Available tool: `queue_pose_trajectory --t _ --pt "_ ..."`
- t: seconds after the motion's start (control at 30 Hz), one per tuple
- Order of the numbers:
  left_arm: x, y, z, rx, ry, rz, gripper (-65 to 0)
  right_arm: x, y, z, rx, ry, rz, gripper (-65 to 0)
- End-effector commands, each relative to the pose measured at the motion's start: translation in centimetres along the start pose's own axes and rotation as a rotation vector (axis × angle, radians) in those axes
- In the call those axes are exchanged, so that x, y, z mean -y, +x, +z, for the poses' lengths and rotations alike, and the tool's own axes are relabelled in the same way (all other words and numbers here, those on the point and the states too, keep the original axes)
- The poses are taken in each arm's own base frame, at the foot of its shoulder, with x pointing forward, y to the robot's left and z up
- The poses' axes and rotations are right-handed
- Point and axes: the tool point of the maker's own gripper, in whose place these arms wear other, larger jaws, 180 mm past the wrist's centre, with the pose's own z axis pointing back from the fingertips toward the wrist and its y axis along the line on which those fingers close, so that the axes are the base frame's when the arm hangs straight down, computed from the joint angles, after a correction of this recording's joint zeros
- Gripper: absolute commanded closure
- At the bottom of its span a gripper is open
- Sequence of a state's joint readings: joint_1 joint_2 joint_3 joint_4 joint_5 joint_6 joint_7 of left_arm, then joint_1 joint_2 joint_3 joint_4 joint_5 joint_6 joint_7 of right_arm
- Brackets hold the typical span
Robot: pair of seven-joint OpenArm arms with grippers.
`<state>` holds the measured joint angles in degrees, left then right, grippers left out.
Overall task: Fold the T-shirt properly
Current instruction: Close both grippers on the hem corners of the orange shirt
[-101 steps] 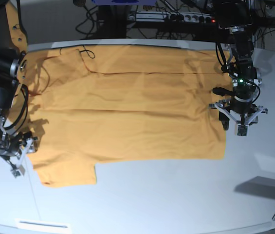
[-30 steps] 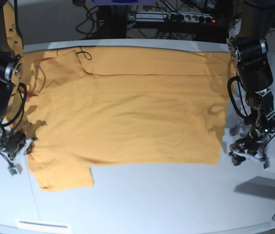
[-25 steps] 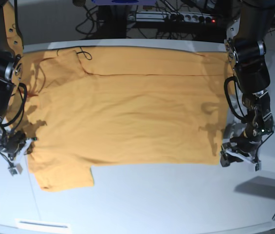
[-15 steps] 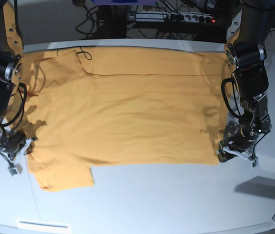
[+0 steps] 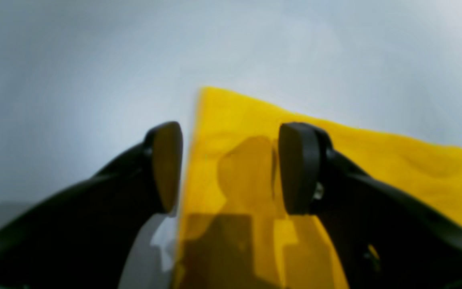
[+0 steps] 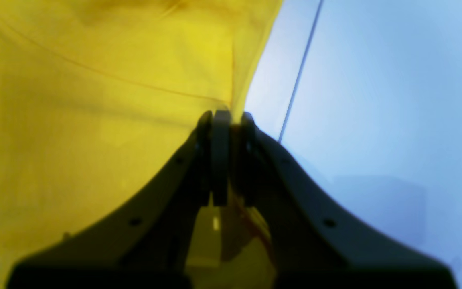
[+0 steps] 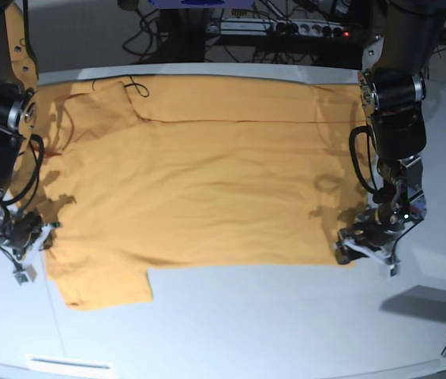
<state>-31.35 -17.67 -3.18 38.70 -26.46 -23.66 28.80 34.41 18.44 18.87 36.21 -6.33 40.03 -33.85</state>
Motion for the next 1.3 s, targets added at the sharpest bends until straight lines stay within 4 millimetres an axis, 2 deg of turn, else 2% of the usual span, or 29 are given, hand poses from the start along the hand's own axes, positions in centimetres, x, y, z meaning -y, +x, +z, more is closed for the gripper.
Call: queue_pose_trajectory --t 0.0,0.2,0.47,0.6,0.77,0.9,1.07,1.13,1.2,1.27 --pt "0.5 1.3 0.0 0.015 -0.012 -0.002 -38.0 1.0 -0.6 0.5 -0.052 -0.030 0.022 -4.1" --pt "0.7 1.2 -0.1 0.009 -0.016 -0.010 -38.0 2.1 -0.8 1.0 -0.057 -0.049 0.022 -4.1" --pt "1.5 0.4 -0.4 -0.005 -0.030 -0.005 -36.4 2.1 -0.8 1.0 -0.057 -0.049 0.022 -4.1" --pt "1.3 0.0 -0.3 -0.005 -0.026 0.003 -22.0 2.1 -0.9 1.0 -0.060 -0.049 0.021 -4.1" --pt "1.0 0.0 -0.2 -0.002 -0.021 0.002 -13.3 2.0 -1.3 0.9 -0.064 -0.047 0.021 -4.1" --pt "0.8 -0.5 0.0 -0.004 -0.017 -0.001 -1.0 2.0 -1.6 0.9 -0.069 -0.047 0.020 -4.1" --pt "-0.4 -0.6 0.5 0.007 0.003 -0.015 0.0 1.9 -1.7 0.8 -0.070 -0.047 0.020 -3.8" --pt "-0.6 -0.6 0.6 0.008 0.007 -0.014 0.0 1.9 -1.7 0.8 -0.070 -0.047 0.020 -0.6" --pt "-0.7 -0.4 0.6 0.013 0.008 -0.015 0.0 2.0 -1.6 0.9 -0.068 -0.049 0.021 -0.1" --pt "-1.1 0.7 1.1 0.039 0.016 -0.033 0.0 2.3 -1.0 1.3 -0.052 -0.062 0.032 -0.3"
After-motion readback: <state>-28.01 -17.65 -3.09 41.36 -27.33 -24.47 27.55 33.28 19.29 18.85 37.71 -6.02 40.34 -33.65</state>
